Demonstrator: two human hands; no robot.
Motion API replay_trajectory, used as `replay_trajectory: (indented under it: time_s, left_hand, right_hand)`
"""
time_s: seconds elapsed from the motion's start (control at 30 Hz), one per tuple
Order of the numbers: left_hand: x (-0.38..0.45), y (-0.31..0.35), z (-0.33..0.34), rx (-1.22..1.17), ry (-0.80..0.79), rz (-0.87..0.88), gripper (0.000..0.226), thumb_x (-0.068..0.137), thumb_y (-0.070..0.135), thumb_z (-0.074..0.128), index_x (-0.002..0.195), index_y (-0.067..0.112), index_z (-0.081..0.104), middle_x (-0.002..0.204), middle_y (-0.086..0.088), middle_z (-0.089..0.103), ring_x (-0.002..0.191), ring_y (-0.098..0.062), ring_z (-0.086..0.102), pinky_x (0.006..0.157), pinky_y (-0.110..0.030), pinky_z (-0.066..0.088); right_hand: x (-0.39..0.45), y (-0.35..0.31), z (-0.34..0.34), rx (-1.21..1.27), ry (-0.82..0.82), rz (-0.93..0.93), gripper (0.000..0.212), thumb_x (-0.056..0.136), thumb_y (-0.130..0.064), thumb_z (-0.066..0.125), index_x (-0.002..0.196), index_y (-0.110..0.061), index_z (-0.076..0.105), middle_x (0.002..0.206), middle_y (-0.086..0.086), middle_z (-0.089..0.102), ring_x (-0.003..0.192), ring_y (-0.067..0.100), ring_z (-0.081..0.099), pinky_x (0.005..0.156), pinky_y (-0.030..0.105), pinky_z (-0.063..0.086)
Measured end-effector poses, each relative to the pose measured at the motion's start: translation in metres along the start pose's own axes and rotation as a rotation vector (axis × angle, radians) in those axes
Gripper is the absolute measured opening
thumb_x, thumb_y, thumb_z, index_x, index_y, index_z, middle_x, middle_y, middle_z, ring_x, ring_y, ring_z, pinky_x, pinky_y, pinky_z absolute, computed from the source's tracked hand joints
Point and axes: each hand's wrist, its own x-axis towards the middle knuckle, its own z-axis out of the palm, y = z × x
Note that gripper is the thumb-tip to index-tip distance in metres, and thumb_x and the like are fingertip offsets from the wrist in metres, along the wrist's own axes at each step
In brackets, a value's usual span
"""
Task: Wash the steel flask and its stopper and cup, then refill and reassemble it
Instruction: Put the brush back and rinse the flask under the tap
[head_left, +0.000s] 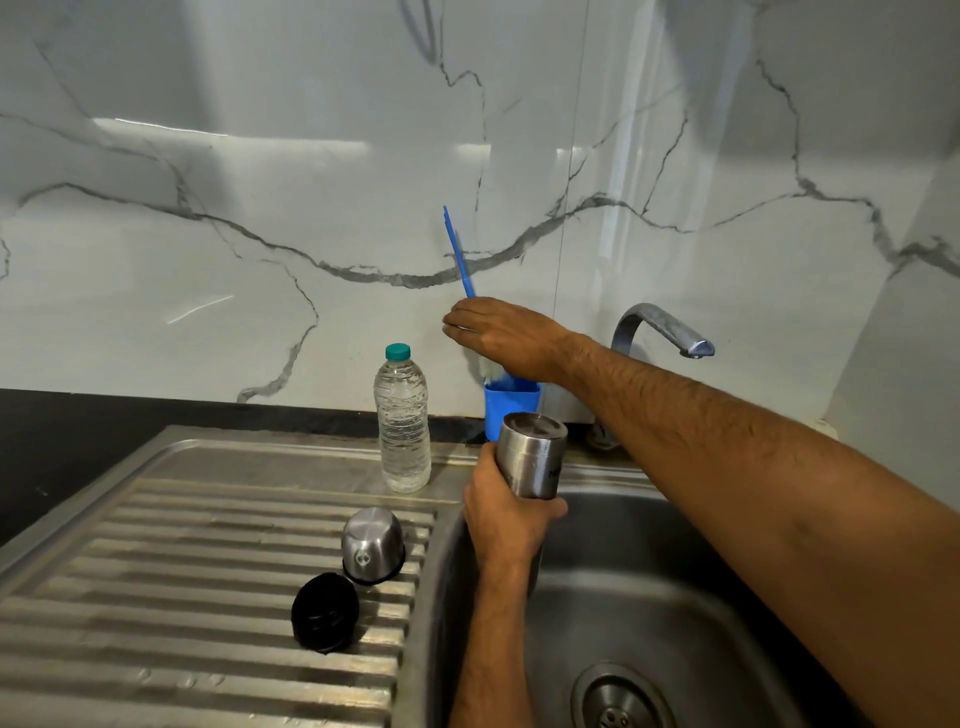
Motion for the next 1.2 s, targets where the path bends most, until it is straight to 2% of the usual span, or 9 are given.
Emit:
replay_trajectory:
  time_s: [0.1, 0.2, 0.33, 0.47, 0.63, 0.8, 0.9, 1.07, 1.2]
  left_hand:
    - [-0.001, 0.0, 0.001, 0.002, 0.009, 0.004, 0.079, 0.054, 0.0, 0.092, 0.118, 0.026, 0.055, 0.099, 0.013, 0.06, 0.095, -0.01, 0.062, 0.086, -0.031, 0.056]
    - [-0.003, 0.0, 0.001, -0.008, 0.02, 0.029, 0.077, 0.053, 0.001, 0.092, 0.112, 0.03, 0.053, 0.094, 0.016, 0.058, 0.087, -0.004, 0.058, 0.081, -0.026, 0.053]
    - [-0.008, 0.002, 0.003, -0.023, 0.012, 0.038, 0.075, 0.053, 0.002, 0.093, 0.112, 0.028, 0.053, 0.096, 0.016, 0.058, 0.086, -0.002, 0.057, 0.075, -0.018, 0.046]
    - [-0.011, -0.001, 0.009, 0.01, 0.026, 0.072, 0.077, 0.05, 0.008, 0.095, 0.113, 0.026, 0.057, 0.107, 0.005, 0.064, 0.098, -0.013, 0.062, 0.084, -0.027, 0.052]
    - [-0.018, -0.002, 0.021, 0.065, -0.017, 0.053, 0.084, 0.048, 0.018, 0.098, 0.122, 0.023, 0.059, 0.117, 0.002, 0.064, 0.109, -0.017, 0.062, 0.096, -0.044, 0.056]
    - [-0.025, 0.005, 0.036, 0.114, -0.101, 0.04, 0.082, 0.053, 0.016, 0.098, 0.124, 0.02, 0.057, 0.122, 0.001, 0.063, 0.113, -0.016, 0.059, 0.099, -0.036, 0.053]
    - [-0.026, 0.009, 0.046, 0.167, -0.159, 0.034, 0.081, 0.052, 0.019, 0.099, 0.121, 0.023, 0.057, 0.121, 0.002, 0.063, 0.115, -0.016, 0.059, 0.101, -0.038, 0.053]
    - [-0.023, 0.014, 0.064, 0.183, -0.165, 0.032, 0.084, 0.054, 0.016, 0.099, 0.127, 0.019, 0.057, 0.123, 0.001, 0.064, 0.115, -0.017, 0.06, 0.101, -0.037, 0.053]
    - [-0.023, 0.012, 0.079, 0.187, -0.157, 0.013, 0.086, 0.052, 0.017, 0.099, 0.127, 0.016, 0.058, 0.122, -0.001, 0.065, 0.115, -0.02, 0.062, 0.101, -0.042, 0.054]
  right_hand:
    - [-0.012, 0.002, -0.004, 0.113, 0.07, 0.133, 0.063, 0.073, 0.011, 0.077, 0.133, 0.003, 0.06, 0.133, 0.022, 0.062, 0.124, 0.037, 0.058, 0.107, 0.046, 0.048]
    - [-0.034, 0.0, -0.01, 0.257, 0.144, 0.286, 0.059, 0.07, 0.017, 0.072, 0.127, 0.002, 0.064, 0.126, 0.019, 0.066, 0.116, 0.035, 0.06, 0.099, 0.046, 0.051]
    - [-0.077, -0.017, -0.016, 0.437, 0.148, 0.513, 0.044, 0.085, 0.007, 0.069, 0.128, -0.004, 0.067, 0.124, 0.013, 0.068, 0.116, 0.027, 0.059, 0.1, 0.04, 0.05]
    - [-0.127, -0.034, -0.02, 0.518, 0.111, 0.69, 0.033, 0.092, -0.002, 0.068, 0.124, -0.009, 0.07, 0.123, 0.008, 0.069, 0.117, 0.021, 0.059, 0.103, 0.032, 0.046]
    - [-0.187, -0.045, -0.027, 0.569, 0.183, 0.936, 0.022, 0.088, -0.006, 0.074, 0.11, -0.01, 0.078, 0.106, 0.005, 0.076, 0.098, 0.017, 0.068, 0.094, 0.032, 0.056]
    - [-0.214, -0.026, -0.015, 0.907, 0.203, 1.331, 0.021, 0.087, -0.01, 0.079, 0.107, -0.011, 0.079, 0.105, 0.005, 0.078, 0.094, 0.016, 0.072, 0.096, 0.036, 0.058]
    - [-0.214, -0.016, -0.011, 1.056, 0.113, 1.322, 0.024, 0.088, -0.01, 0.078, 0.112, -0.011, 0.077, 0.104, 0.006, 0.077, 0.085, 0.013, 0.072, 0.09, 0.029, 0.058]
    - [-0.201, -0.014, 0.003, 1.126, 0.081, 1.191, 0.018, 0.092, -0.003, 0.071, 0.108, -0.004, 0.077, 0.079, 0.003, 0.075, 0.061, 0.007, 0.066, 0.072, 0.023, 0.058]
    - [-0.198, -0.01, 0.013, 1.179, 0.068, 1.173, 0.012, 0.094, -0.003, 0.068, 0.099, -0.004, 0.079, 0.08, 0.003, 0.078, 0.064, 0.012, 0.068, 0.072, 0.025, 0.061]
